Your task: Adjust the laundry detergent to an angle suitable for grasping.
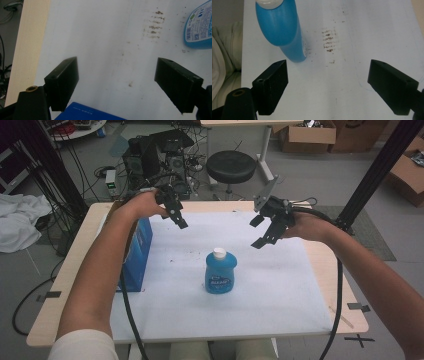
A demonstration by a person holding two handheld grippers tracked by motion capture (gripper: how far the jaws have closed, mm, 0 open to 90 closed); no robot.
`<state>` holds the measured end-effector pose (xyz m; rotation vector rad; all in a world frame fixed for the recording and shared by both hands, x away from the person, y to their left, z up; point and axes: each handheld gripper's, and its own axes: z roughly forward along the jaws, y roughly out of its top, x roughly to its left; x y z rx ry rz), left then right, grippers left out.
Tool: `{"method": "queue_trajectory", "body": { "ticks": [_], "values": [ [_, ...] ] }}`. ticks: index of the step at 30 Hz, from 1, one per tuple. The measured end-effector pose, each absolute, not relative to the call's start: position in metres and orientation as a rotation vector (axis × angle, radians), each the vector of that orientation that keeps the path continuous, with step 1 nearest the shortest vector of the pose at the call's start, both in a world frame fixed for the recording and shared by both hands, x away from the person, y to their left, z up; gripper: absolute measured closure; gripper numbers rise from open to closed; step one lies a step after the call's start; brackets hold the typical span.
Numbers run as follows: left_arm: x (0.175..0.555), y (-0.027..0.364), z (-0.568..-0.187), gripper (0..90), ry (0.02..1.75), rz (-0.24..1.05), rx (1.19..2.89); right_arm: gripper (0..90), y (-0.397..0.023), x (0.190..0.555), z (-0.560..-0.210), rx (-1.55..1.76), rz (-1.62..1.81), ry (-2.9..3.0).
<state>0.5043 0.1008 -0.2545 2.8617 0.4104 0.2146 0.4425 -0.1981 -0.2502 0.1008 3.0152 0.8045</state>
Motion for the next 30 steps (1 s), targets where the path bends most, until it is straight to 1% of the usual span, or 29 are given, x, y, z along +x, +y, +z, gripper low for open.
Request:
{"method": "queue_trajectory", "body": {
  "ticks": [9, 30],
  "values": [
    [0.501, 0.102, -0.25, 20.2, 0.417, 0.23, 2.862, 16.0, -0.21, 0.428, -0.252, 0.096, 0.876, 3.012],
    [0.5, 0.101, -0.252, 20.0, 0.41, 0.221, 2.87, 15.5, -0.206, 0.404, -0.273, 0.026, 1.001, 3.017]
  ]
}}
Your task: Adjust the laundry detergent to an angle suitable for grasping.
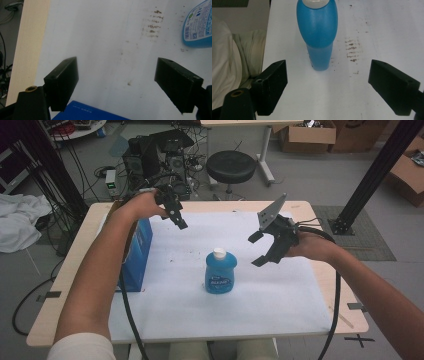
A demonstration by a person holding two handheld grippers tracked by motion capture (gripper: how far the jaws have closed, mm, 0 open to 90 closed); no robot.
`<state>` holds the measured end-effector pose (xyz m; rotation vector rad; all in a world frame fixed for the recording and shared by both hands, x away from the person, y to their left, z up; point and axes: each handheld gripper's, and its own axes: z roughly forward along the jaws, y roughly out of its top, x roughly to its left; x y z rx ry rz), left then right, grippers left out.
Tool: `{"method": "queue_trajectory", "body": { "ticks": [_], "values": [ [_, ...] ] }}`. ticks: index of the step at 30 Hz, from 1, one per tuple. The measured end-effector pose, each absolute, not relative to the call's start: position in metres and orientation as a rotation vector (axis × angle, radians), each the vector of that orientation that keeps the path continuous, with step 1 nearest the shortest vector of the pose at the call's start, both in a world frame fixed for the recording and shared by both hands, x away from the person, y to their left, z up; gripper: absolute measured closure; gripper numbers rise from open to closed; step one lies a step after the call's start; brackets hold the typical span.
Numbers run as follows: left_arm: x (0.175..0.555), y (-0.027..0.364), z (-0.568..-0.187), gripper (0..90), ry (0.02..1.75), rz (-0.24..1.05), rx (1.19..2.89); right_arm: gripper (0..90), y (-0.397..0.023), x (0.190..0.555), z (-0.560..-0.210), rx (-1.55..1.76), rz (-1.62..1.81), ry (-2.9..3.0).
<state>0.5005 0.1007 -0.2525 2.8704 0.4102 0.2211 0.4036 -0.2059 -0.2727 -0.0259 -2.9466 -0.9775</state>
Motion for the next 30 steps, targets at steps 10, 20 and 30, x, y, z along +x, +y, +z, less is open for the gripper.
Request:
{"method": "queue_trajectory", "body": {
  "ticks": [10, 20, 30],
  "values": [
    [0.499, 0.102, -0.253, 20.0, 0.416, 0.223, 2.873, 15.5, -0.209, 0.396, -0.284, -0.03, -1.051, -2.913],
    [0.499, 0.102, -0.252, 20.0, 0.416, 0.23, 2.872, 15.4, -0.211, 0.392, -0.301, -0.046, -1.12, -2.876],
    [0.498, 0.102, -0.251, 20.1, 0.415, 0.233, 2.872, 15.4, -0.212, 0.39, -0.312, -0.059, -1.175, -2.855]
  ]
}}
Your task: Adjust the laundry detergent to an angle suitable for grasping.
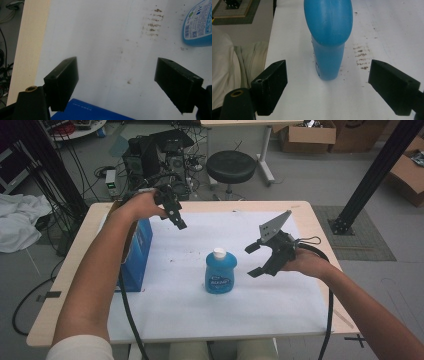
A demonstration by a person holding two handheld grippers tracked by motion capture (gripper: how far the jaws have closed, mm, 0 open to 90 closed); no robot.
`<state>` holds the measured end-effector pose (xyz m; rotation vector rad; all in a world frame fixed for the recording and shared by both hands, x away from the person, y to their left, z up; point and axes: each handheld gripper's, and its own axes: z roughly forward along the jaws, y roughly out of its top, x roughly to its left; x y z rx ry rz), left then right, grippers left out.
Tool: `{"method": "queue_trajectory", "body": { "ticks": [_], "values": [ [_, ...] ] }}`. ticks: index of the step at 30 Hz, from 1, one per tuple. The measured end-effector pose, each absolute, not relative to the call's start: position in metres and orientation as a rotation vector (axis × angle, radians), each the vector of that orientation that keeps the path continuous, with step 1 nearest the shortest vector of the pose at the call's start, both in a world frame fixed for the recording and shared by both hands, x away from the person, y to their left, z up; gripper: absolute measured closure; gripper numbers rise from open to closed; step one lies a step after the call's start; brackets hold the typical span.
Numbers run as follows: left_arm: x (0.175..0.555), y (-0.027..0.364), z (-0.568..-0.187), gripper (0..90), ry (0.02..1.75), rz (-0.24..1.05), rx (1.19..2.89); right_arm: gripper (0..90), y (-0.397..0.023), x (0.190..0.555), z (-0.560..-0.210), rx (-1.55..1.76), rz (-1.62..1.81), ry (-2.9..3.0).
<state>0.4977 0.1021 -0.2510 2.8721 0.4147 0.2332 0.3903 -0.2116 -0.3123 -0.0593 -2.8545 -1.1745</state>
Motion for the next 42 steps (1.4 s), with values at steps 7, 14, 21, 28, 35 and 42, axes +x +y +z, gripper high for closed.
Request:
{"method": "queue_trajectory", "body": {
  "ticks": [7, 14, 21, 28, 35, 42],
  "values": [
    [0.496, 0.103, -0.25, 20.0, 0.415, 0.238, 2.873, 15.4, -0.21, 0.39, -0.318, -0.056, -1.222, -2.837],
    [0.497, 0.103, -0.251, 20.0, 0.418, 0.233, 2.876, 15.4, -0.208, 0.391, -0.326, -0.066, -1.24, -2.836],
    [0.497, 0.104, -0.251, 20.0, 0.419, 0.235, 2.876, 15.4, -0.205, 0.39, -0.335, -0.068, -1.275, -2.809],
    [0.496, 0.106, -0.252, 19.9, 0.42, 0.236, 2.869, 15.4, -0.203, 0.391, -0.341, -0.075, -1.289, -2.797],
    [0.496, 0.105, -0.254, 20.0, 0.42, 0.227, 2.871, 15.4, -0.201, 0.393, -0.35, -0.092, -1.309, -2.781],
    [0.497, 0.105, -0.253, 20.0, 0.421, 0.229, 2.871, 15.3, -0.197, 0.393, -0.354, -0.083, -1.316, -2.783]
  ]
}}
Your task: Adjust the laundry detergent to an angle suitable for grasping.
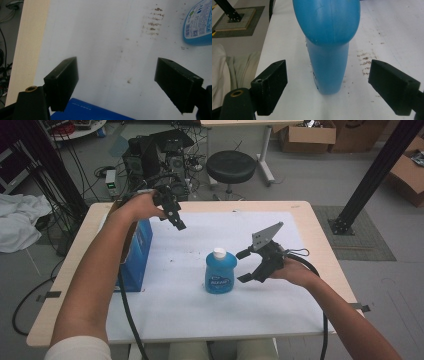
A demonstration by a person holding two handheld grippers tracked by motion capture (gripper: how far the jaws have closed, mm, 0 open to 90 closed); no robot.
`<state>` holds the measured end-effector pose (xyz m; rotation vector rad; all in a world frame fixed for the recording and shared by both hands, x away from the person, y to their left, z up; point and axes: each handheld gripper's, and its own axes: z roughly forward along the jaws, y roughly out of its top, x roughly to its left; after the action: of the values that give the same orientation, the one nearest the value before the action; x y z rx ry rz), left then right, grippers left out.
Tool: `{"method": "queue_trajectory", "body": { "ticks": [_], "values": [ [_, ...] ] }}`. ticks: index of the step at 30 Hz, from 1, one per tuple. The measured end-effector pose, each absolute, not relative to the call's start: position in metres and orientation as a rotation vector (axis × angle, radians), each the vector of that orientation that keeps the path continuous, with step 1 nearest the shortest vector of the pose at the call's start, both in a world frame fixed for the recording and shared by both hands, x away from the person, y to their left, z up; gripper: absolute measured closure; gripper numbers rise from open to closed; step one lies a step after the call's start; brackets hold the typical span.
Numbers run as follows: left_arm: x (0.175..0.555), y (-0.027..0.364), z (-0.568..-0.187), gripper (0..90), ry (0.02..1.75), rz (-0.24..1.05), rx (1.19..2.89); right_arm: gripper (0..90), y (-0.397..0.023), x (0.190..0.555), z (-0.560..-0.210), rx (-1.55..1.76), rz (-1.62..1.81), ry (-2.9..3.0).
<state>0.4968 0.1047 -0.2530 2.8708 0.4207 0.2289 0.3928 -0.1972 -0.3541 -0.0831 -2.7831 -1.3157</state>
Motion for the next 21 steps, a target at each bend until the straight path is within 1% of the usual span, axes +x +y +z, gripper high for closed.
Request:
{"method": "queue_trajectory", "body": {
  "ticks": [21],
  "values": [
    [0.496, 0.107, -0.253, 20.1, 0.425, 0.232, 2.875, 15.4, -0.18, 0.393, -0.37, -0.069, -1.371, -2.74]
  ]
}}
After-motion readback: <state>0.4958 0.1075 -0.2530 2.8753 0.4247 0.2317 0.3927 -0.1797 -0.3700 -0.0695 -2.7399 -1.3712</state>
